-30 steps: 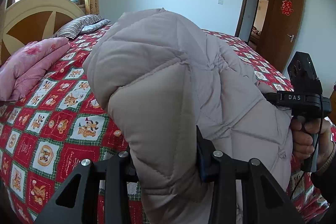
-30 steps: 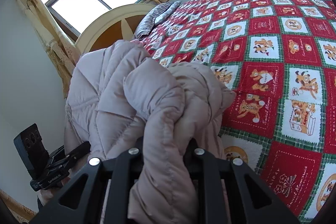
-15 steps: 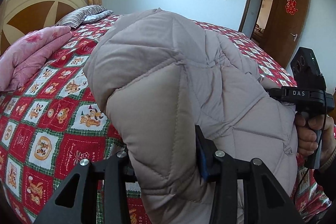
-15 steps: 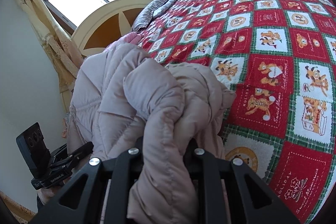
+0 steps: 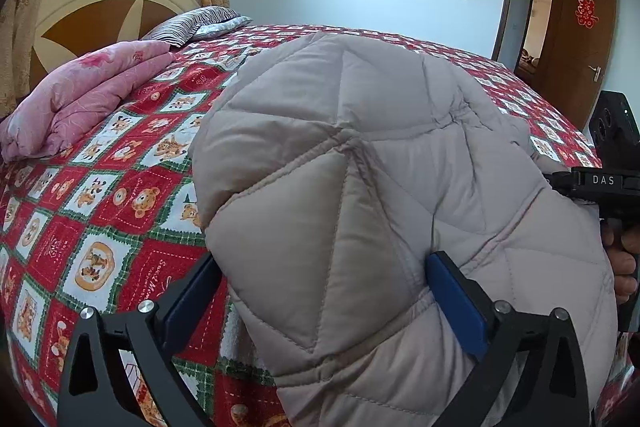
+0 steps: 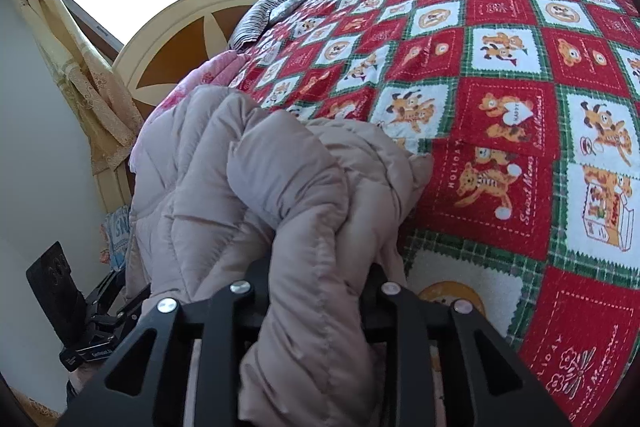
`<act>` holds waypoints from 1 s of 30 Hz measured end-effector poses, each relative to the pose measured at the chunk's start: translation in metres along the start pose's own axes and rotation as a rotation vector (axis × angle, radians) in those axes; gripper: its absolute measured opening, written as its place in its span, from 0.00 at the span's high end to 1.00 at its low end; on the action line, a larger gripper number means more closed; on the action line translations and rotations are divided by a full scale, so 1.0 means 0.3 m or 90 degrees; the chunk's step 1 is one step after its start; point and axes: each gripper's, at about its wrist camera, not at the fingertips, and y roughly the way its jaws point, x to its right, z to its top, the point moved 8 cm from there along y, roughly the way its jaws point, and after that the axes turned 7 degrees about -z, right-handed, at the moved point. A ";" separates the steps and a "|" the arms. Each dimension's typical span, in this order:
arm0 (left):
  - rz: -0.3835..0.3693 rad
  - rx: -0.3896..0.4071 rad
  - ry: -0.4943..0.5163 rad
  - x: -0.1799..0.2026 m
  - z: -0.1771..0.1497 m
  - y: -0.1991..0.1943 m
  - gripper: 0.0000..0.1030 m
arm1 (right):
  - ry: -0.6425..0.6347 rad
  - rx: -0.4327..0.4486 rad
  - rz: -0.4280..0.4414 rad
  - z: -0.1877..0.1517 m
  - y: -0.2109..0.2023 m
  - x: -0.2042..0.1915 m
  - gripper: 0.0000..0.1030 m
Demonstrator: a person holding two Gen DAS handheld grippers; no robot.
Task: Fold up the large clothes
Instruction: 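Lower the jacket bundle onto the bedspread and open both grippers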
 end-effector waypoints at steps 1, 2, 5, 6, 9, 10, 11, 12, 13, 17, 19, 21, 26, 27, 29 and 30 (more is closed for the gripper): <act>-0.001 0.002 -0.003 -0.005 -0.002 0.004 0.01 | 0.005 -0.001 -0.001 -0.002 0.006 0.006 0.66; -0.001 0.004 -0.008 -0.007 -0.004 0.009 0.01 | 0.010 -0.001 -0.001 -0.003 0.011 0.013 0.66; -0.006 0.013 -0.015 -0.008 -0.008 0.017 0.01 | 0.018 0.000 -0.006 -0.007 0.023 0.033 0.61; -0.008 0.017 -0.017 -0.009 -0.010 0.020 0.01 | 0.018 0.001 -0.008 -0.009 0.026 0.039 0.60; -0.008 0.023 -0.023 -0.013 -0.014 0.028 0.01 | 0.013 0.002 -0.019 -0.013 0.034 0.045 0.58; -0.005 0.025 -0.022 -0.013 -0.014 0.029 0.01 | 0.008 0.002 -0.025 -0.013 0.035 0.045 0.58; -0.001 0.027 -0.021 -0.011 -0.014 0.028 0.01 | 0.006 0.003 -0.031 -0.014 0.036 0.047 0.57; 0.005 0.029 -0.020 -0.010 -0.013 0.027 0.01 | 0.005 0.004 -0.038 -0.015 0.038 0.049 0.56; 0.015 0.032 -0.018 -0.007 -0.011 0.024 0.01 | 0.001 0.006 -0.049 -0.015 0.039 0.052 0.53; 0.073 0.055 0.016 0.019 -0.007 0.002 0.01 | -0.003 0.009 -0.081 -0.021 0.048 0.069 0.43; 0.074 0.052 0.008 0.017 -0.008 0.004 0.01 | 0.001 0.006 -0.093 -0.020 0.053 0.082 0.37; 0.071 0.044 0.001 0.010 -0.007 0.005 0.01 | 0.001 0.004 -0.103 -0.016 0.054 0.087 0.33; 0.092 0.029 -0.006 0.008 0.002 -0.026 0.01 | -0.026 0.023 -0.137 -0.003 0.011 0.072 0.27; 0.098 0.030 -0.008 0.007 0.004 -0.043 0.01 | -0.032 0.032 -0.146 0.000 -0.011 0.064 0.26; 0.098 0.039 -0.013 0.013 0.008 -0.087 0.01 | -0.041 0.055 -0.159 0.005 -0.064 0.043 0.26; 0.096 0.050 -0.014 0.020 0.013 -0.119 0.01 | -0.047 0.071 -0.163 0.006 -0.106 0.027 0.26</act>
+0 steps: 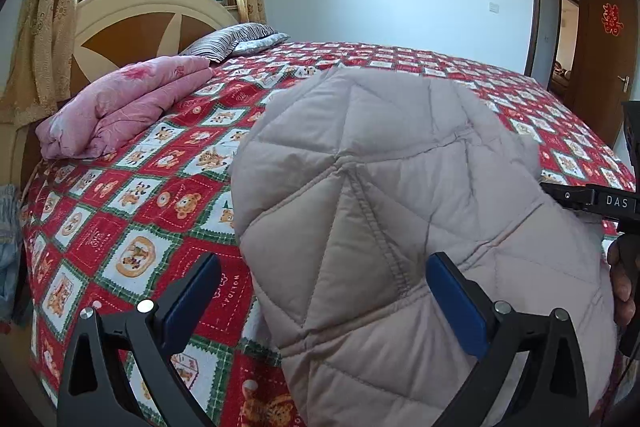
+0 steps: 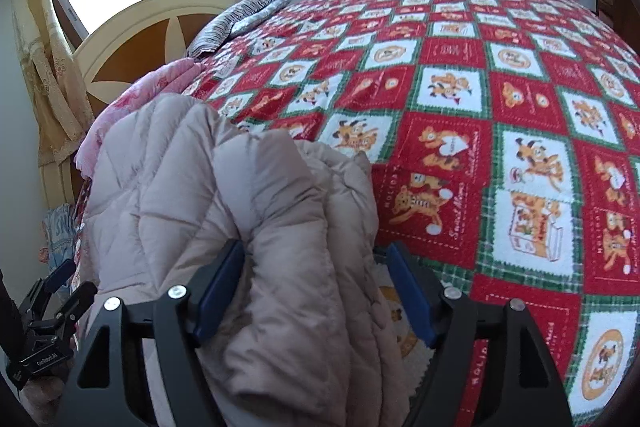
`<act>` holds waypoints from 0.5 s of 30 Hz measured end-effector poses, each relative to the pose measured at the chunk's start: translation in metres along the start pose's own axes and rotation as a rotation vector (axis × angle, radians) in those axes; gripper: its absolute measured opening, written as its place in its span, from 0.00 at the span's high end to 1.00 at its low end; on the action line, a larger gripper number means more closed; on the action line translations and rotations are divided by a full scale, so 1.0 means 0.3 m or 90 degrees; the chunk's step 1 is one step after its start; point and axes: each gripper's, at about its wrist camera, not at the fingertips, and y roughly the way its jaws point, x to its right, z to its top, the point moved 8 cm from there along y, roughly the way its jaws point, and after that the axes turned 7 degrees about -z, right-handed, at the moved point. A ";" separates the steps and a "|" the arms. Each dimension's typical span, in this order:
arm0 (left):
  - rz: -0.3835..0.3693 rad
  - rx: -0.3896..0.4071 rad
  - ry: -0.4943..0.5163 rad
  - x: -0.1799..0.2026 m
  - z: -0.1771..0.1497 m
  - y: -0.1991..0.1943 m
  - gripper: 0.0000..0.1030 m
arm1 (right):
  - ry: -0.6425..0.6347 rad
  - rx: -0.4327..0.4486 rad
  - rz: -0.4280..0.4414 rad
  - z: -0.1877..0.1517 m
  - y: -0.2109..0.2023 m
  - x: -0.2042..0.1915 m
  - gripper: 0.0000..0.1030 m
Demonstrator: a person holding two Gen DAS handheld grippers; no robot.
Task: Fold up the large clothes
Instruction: 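Lower the jacket bundle onto the bedspread and open both grippers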
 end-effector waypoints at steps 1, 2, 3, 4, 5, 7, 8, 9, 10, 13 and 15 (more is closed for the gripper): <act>0.002 0.011 0.002 0.004 0.009 -0.039 0.01 | -0.006 0.013 -0.008 0.002 -0.041 -0.005 0.26; 0.004 0.022 0.006 0.010 0.017 -0.077 0.01 | -0.014 0.028 -0.019 0.001 -0.086 -0.013 0.26; 0.006 0.035 0.012 0.018 0.024 -0.124 0.01 | -0.019 0.044 -0.030 -0.001 -0.130 -0.017 0.25; 0.007 0.051 0.016 0.027 0.031 -0.170 0.01 | -0.022 0.059 -0.043 -0.007 -0.173 -0.027 0.23; 0.005 0.067 0.018 0.035 0.034 -0.211 0.01 | -0.027 0.078 -0.050 -0.012 -0.219 -0.044 0.21; 0.001 0.097 0.021 0.055 0.032 -0.303 0.01 | -0.045 0.129 -0.062 -0.032 -0.320 -0.078 0.12; 0.000 0.110 0.023 0.061 0.033 -0.339 0.01 | -0.055 0.152 -0.067 -0.043 -0.360 -0.097 0.11; -0.003 0.123 0.023 0.066 0.030 -0.377 0.01 | -0.065 0.169 -0.070 -0.054 -0.391 -0.116 0.11; -0.004 0.130 0.019 0.069 0.028 -0.403 0.01 | -0.073 0.180 -0.070 -0.063 -0.412 -0.136 0.11; -0.012 0.149 0.000 0.066 0.023 -0.469 0.01 | -0.083 0.195 -0.063 -0.084 -0.449 -0.173 0.11; -0.014 0.157 -0.006 0.064 0.030 -0.492 0.01 | -0.089 0.200 -0.059 -0.095 -0.474 -0.189 0.11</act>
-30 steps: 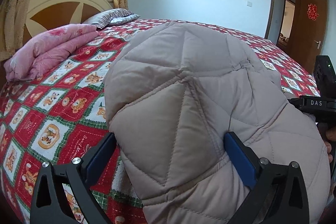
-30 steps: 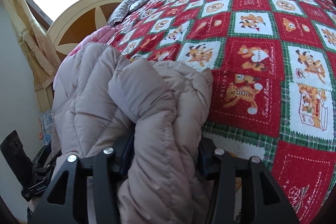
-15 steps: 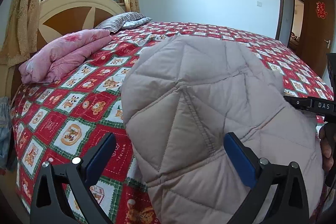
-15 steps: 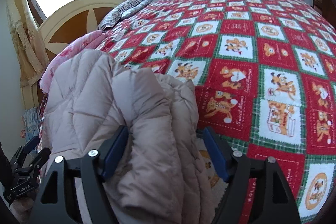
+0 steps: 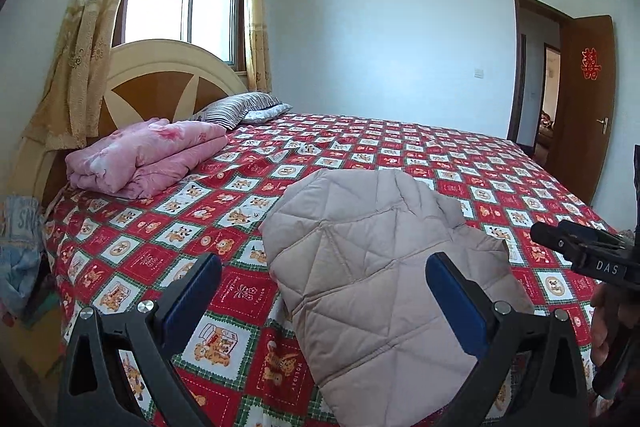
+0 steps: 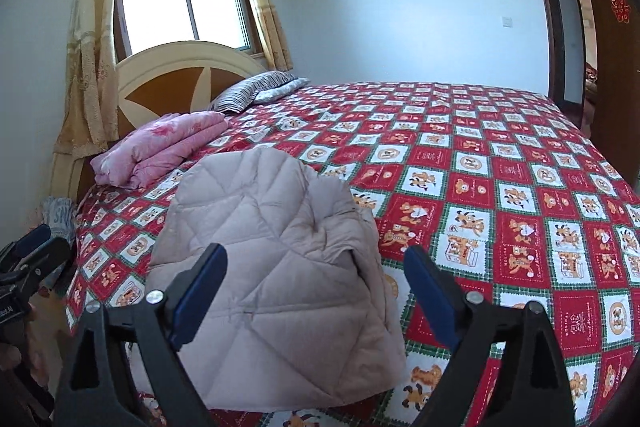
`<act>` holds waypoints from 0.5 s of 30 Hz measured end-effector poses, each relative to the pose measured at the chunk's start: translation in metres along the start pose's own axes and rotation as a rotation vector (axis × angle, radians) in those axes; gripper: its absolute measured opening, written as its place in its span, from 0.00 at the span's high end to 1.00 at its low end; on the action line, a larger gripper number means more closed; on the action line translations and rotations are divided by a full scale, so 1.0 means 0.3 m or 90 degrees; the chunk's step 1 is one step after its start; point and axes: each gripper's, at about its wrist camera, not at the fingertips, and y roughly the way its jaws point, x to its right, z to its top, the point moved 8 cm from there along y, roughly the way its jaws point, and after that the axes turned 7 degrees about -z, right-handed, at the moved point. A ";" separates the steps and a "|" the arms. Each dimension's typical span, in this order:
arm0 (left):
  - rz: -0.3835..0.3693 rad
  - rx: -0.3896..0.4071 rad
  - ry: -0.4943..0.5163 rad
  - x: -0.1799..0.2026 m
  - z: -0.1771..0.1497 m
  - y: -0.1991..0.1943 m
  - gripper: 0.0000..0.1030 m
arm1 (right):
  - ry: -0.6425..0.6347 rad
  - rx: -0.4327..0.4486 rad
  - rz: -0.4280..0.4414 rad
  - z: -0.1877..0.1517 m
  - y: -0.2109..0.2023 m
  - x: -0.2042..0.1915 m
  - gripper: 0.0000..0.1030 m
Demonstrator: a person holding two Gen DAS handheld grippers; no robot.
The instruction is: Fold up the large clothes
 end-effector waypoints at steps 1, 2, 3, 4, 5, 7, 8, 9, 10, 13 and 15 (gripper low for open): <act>0.000 0.003 0.000 -0.001 0.007 -0.006 0.01 | -0.003 0.004 0.002 -0.001 -0.012 -0.007 0.11; 0.000 0.006 0.001 0.001 0.013 -0.010 0.01 | -0.008 0.009 0.003 0.005 -0.020 -0.015 0.11; 0.001 0.008 0.002 0.003 0.015 -0.015 0.01 | -0.011 0.014 0.003 0.007 -0.034 -0.017 0.11; -0.001 0.009 0.004 0.005 0.015 -0.017 0.01 | -0.014 0.019 0.001 0.008 -0.041 -0.016 0.10; -0.003 0.009 0.005 0.009 0.013 -0.018 0.01 | -0.015 0.021 0.001 0.003 -0.052 -0.016 0.10; -0.004 0.008 0.009 0.020 0.008 -0.023 0.01 | -0.013 0.023 0.003 0.001 -0.063 -0.016 0.09; -0.006 0.008 0.012 0.025 0.007 -0.022 0.01 | -0.012 0.022 0.003 0.001 -0.063 -0.015 0.09; -0.007 0.006 0.014 0.028 0.005 -0.021 0.01 | -0.012 0.023 0.003 -0.006 -0.069 -0.017 0.09; -0.007 0.005 0.017 0.032 0.002 -0.021 0.01 | -0.014 0.024 0.003 -0.007 -0.070 -0.019 0.09; -0.009 0.003 0.018 0.036 -0.001 -0.020 0.01 | -0.022 0.022 0.005 -0.014 -0.073 -0.029 0.09; -0.011 -0.001 0.019 0.038 -0.004 -0.019 0.01 | -0.023 0.020 0.008 -0.018 -0.077 -0.035 0.09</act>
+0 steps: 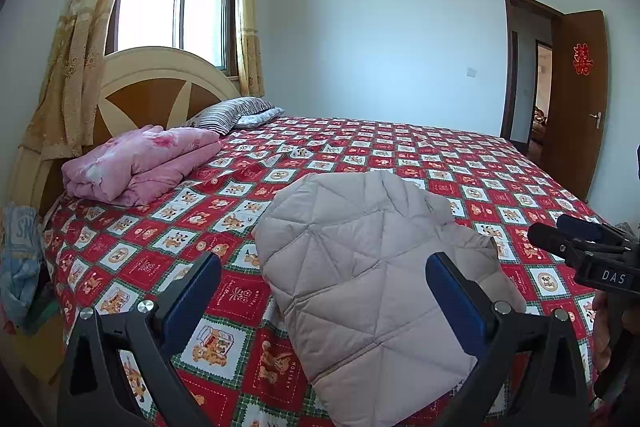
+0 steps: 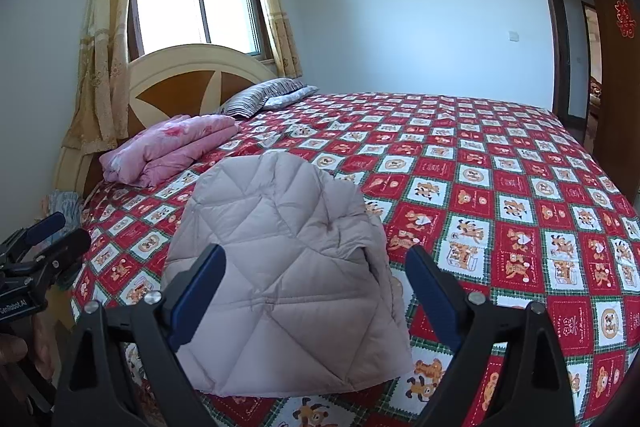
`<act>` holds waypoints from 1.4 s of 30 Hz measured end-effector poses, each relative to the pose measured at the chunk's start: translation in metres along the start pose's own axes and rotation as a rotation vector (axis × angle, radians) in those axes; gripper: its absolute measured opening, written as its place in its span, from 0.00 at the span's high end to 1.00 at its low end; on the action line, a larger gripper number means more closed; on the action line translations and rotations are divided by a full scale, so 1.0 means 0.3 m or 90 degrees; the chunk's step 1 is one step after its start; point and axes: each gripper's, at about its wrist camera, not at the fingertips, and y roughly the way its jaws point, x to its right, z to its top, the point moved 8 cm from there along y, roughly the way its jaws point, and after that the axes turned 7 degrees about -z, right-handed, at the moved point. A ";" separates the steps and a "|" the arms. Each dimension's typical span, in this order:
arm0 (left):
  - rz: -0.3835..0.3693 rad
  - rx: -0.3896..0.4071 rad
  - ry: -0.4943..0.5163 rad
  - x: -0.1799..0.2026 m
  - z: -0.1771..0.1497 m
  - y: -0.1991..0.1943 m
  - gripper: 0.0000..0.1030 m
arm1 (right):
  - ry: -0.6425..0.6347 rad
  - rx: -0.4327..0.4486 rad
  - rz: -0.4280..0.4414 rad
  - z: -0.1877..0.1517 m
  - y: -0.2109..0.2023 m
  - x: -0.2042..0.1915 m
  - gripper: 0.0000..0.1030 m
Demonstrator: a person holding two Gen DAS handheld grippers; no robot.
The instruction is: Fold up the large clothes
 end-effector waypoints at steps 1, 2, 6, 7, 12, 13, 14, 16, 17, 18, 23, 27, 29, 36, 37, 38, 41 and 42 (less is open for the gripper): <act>0.001 0.000 0.001 0.001 0.000 0.000 0.01 | -0.001 -0.001 0.001 -0.001 -0.001 -0.002 0.09; 0.001 0.001 0.001 0.001 0.000 0.000 0.01 | -0.002 -0.001 0.000 -0.002 -0.002 -0.003 0.09; 0.000 0.002 -0.001 0.003 -0.001 -0.001 0.01 | -0.001 0.000 -0.001 -0.006 -0.008 -0.002 0.09; 0.000 0.002 -0.001 0.001 0.000 -0.002 0.01 | 0.001 0.000 -0.001 -0.006 -0.010 -0.001 0.09; 0.002 0.004 -0.004 -0.003 -0.001 -0.005 0.01 | 0.004 0.000 -0.001 -0.010 -0.017 0.007 0.09; 0.002 0.004 -0.004 -0.004 -0.001 -0.005 0.01 | 0.004 0.000 0.000 -0.010 -0.016 0.009 0.09; 0.002 0.004 -0.005 -0.004 -0.001 -0.005 0.01 | 0.004 -0.001 -0.001 -0.010 -0.016 0.009 0.09; 0.002 0.003 -0.005 -0.006 0.000 -0.004 0.01 | 0.005 0.000 -0.001 -0.010 -0.017 0.010 0.09; 0.002 0.003 -0.005 -0.005 0.000 -0.005 0.01 | 0.006 0.000 0.000 -0.011 -0.020 0.011 0.09; 0.002 0.003 -0.004 -0.006 0.000 -0.004 0.01 | 0.006 0.000 0.000 -0.011 -0.020 0.011 0.09; 0.001 0.003 -0.005 -0.005 -0.001 -0.004 0.01 | 0.004 -0.001 0.000 -0.010 -0.018 0.012 0.09; 0.003 0.004 -0.005 -0.006 -0.001 -0.004 0.01 | 0.005 -0.003 0.001 -0.014 -0.022 0.017 0.09; 0.002 0.005 -0.007 -0.005 -0.002 -0.004 0.01 | 0.005 -0.002 0.001 -0.015 -0.024 0.018 0.09; 0.002 0.001 -0.002 -0.001 -0.010 -0.001 0.01 | 0.006 -0.005 0.001 -0.020 -0.027 0.016 0.09; 0.003 0.000 -0.001 -0.001 -0.011 0.000 0.01 | 0.007 -0.006 0.001 -0.021 -0.027 0.017 0.09; 0.003 0.000 -0.001 -0.001 -0.011 0.000 0.01 | 0.008 -0.007 0.001 -0.023 -0.027 0.017 0.09; 0.004 0.000 -0.003 0.001 -0.012 0.002 0.01 | 0.009 -0.009 0.001 -0.023 -0.023 0.016 0.09; 0.004 -0.001 -0.003 0.002 -0.013 0.002 0.01 | 0.009 -0.010 0.000 -0.025 -0.024 0.016 0.09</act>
